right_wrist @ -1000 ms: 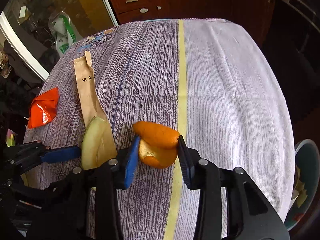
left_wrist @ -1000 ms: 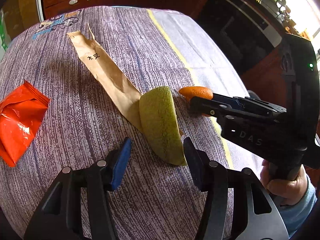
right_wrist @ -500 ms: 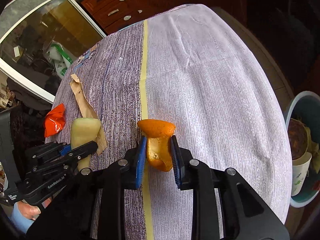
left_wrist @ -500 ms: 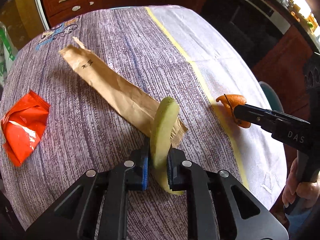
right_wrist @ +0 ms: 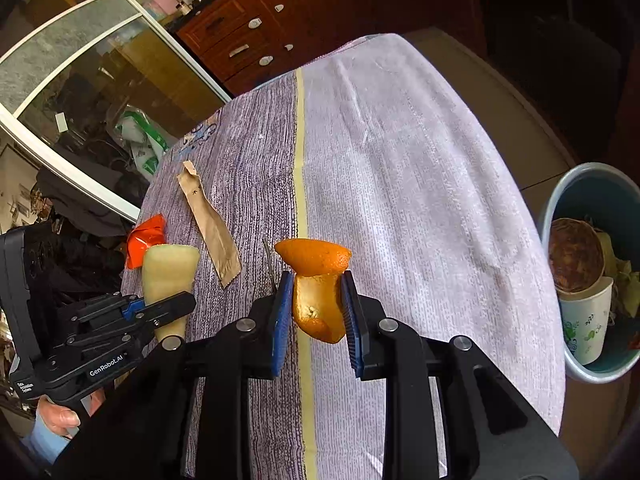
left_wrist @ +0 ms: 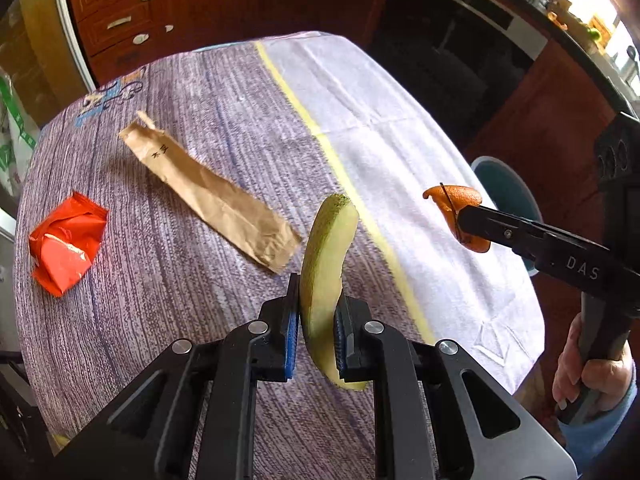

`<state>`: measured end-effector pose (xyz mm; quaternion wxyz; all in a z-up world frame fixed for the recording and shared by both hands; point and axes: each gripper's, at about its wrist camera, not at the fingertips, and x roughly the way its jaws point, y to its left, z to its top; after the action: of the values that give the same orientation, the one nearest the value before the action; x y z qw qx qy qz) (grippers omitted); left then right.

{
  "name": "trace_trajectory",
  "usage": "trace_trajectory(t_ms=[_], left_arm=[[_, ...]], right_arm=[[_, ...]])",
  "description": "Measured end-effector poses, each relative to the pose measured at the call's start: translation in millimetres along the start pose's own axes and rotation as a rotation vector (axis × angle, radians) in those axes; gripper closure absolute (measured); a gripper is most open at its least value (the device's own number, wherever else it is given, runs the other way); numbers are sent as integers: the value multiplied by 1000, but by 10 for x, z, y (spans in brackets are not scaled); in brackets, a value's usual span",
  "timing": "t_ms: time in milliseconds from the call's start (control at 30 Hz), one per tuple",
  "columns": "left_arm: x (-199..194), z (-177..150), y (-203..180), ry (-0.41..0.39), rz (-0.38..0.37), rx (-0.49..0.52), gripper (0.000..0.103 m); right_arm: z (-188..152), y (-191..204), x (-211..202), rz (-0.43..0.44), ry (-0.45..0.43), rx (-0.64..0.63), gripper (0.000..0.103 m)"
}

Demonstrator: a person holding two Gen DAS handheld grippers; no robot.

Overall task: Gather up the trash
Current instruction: 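Carry the melon rind and orange peel over the teal bin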

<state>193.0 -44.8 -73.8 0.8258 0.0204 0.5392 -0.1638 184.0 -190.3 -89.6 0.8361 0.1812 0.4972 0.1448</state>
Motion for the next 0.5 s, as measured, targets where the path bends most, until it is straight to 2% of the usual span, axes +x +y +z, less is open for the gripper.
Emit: trace_trajectory(t_ms=[500], left_arm=[[115,143,-1291,8,-18,238,88]], right_arm=[[-248,-834,-953,-26,-176,144,80]])
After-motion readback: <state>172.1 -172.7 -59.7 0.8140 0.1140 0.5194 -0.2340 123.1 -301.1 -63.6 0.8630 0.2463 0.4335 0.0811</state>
